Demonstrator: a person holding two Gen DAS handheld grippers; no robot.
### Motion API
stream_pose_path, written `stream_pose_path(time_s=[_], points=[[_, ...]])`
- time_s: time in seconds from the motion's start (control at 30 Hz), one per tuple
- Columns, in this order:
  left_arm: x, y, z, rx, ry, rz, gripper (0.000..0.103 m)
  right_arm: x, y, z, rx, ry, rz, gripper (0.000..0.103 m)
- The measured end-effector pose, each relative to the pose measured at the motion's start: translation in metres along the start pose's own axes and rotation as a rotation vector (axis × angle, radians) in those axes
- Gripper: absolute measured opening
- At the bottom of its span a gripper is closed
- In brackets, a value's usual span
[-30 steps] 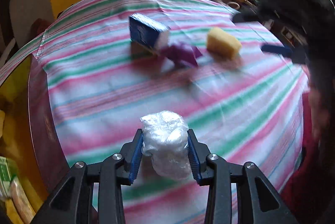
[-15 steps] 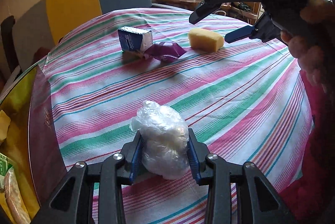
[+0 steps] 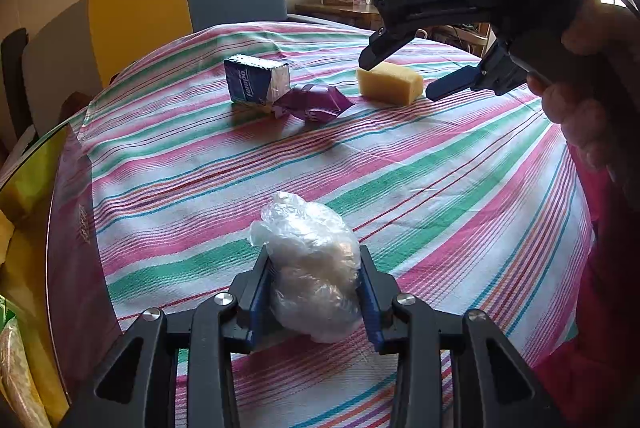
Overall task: Organize objects
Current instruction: 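Grasp the clear plastic-wrapped ball with the left gripper and lift it, then grasp the purple packet with the right gripper while the left gripper carries the ball toward the tray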
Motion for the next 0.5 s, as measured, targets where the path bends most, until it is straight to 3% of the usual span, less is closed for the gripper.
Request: stream_pose_path(time_s=[0.07,0.37,0.5], points=[[0.000,0.000,0.000,0.000,0.000,0.000,0.038,-0.001,0.001,0.000,0.006,0.007,0.004,0.074],[0.001,0.001,-0.001,-0.010,-0.008,0.003,0.038,-0.006,0.016,0.020,0.210,0.182,0.069,0.074],[0.001,0.001,0.000,-0.022,-0.016,0.006,0.038,0.008,0.031,0.032,0.190,0.197,0.071,0.074]])
Point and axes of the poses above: each gripper's, at about its wrist camera, not at the fingertips, and y roughly the way its jaws point, z to its left, x to its top, the point moved 7 cm from there along y, roughly the way its jaws point, and after that the axes turned 14 degrees about -y, right-handed, at the moved point
